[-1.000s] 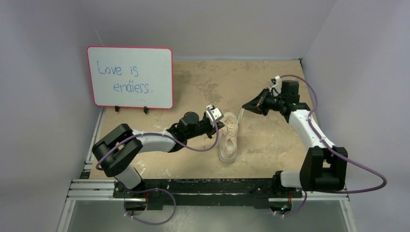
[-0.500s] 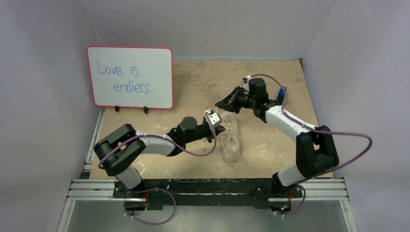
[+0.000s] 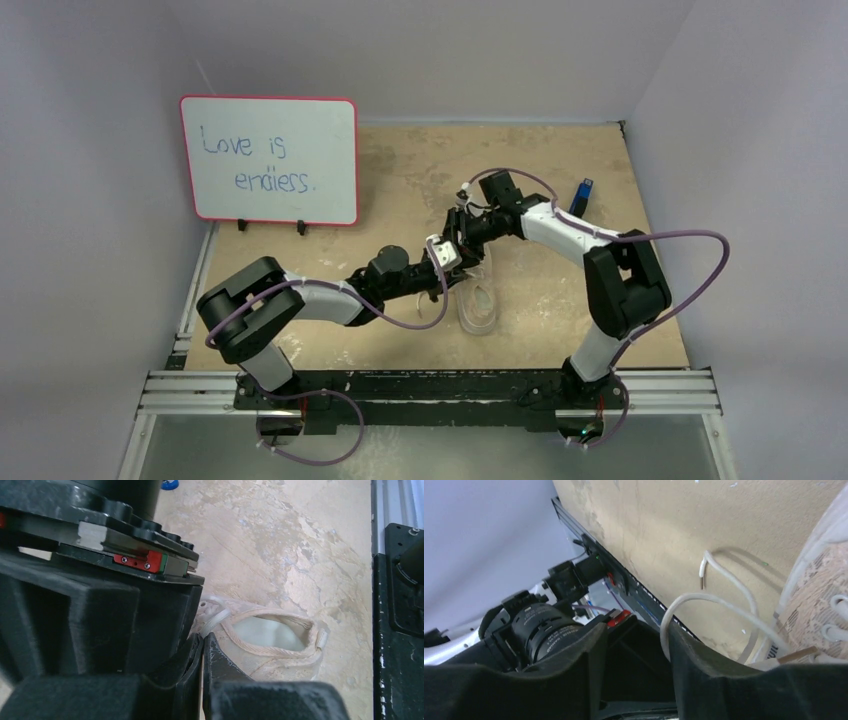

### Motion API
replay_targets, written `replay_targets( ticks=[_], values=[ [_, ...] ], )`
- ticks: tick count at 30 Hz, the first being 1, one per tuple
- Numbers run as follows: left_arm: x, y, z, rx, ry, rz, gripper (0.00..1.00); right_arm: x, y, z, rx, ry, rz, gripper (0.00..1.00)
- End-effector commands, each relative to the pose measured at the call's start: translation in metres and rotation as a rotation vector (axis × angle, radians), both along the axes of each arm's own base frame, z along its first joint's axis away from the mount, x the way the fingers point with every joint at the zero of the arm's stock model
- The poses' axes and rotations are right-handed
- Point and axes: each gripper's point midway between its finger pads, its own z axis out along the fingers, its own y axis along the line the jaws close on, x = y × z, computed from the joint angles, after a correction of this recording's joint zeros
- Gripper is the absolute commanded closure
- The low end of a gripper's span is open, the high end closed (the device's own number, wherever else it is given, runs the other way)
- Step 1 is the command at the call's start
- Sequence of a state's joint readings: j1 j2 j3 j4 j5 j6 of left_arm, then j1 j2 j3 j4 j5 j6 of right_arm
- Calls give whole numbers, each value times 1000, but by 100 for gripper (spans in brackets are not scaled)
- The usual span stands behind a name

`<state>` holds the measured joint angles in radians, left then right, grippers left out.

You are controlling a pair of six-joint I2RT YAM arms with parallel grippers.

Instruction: Tie the shoes

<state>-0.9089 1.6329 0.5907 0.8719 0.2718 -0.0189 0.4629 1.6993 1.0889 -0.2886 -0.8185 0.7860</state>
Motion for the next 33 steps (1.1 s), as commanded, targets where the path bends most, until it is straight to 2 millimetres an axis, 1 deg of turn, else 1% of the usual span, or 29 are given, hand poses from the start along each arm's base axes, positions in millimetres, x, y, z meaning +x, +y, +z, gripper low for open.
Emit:
replay_targets(
  ticks=[1, 3, 5, 7, 10, 11, 15, 18, 20, 22, 24, 26, 28, 30, 31, 33],
  values=[
    [2, -5, 19, -65, -52, -17, 100, -28, -10, 25, 0, 2, 190, 42],
    [3, -6, 23, -80, -42, -10, 100, -17, -14, 37, 8, -26, 164, 34],
    [3, -6, 26, -91, -32, -2, 100, -4, -18, 50, 9, -66, 143, 31],
    [3, -6, 28, -89, -15, 4, 100, 7, -26, 62, -24, -119, 128, 28],
    [2, -8, 27, -86, 33, 2, 100, 16, -44, 69, -39, -170, 86, 24],
    [1, -9, 27, -92, 43, -3, 100, 18, -54, 67, -58, -178, 66, 24],
    [-3, -11, 32, -133, 89, -8, 100, 24, -95, 46, -187, -222, 4, 25],
    [-1, -8, 38, -174, 117, 26, 100, 22, -101, 35, -199, -255, 20, 27],
    [2, -9, 36, -177, 151, 46, 100, 17, -95, 32, -166, -245, 40, 31],
    [5, -13, 33, -164, 191, 45, 100, 12, -89, 37, -114, -269, 31, 34],
    [10, -16, 29, -153, 235, 45, 100, 14, -91, 47, -102, -382, 2, 33],
    [14, -16, 26, -168, 279, 36, 100, 17, -99, 56, -130, -537, -24, 32],
    [18, -15, 26, -187, 315, 27, 100, 13, -106, 62, -164, -698, 1, 32],
    [21, -14, 24, -192, 350, 8, 100, 6, -106, 73, -197, -912, 96, 30],
    [22, -14, 22, -192, 368, -1, 100, 0, -103, 81, -210, -1060, 177, 30],
    [23, -15, 21, -196, 396, -18, 100, -18, -94, 98, -199, -1369, 365, 30]
  ],
)
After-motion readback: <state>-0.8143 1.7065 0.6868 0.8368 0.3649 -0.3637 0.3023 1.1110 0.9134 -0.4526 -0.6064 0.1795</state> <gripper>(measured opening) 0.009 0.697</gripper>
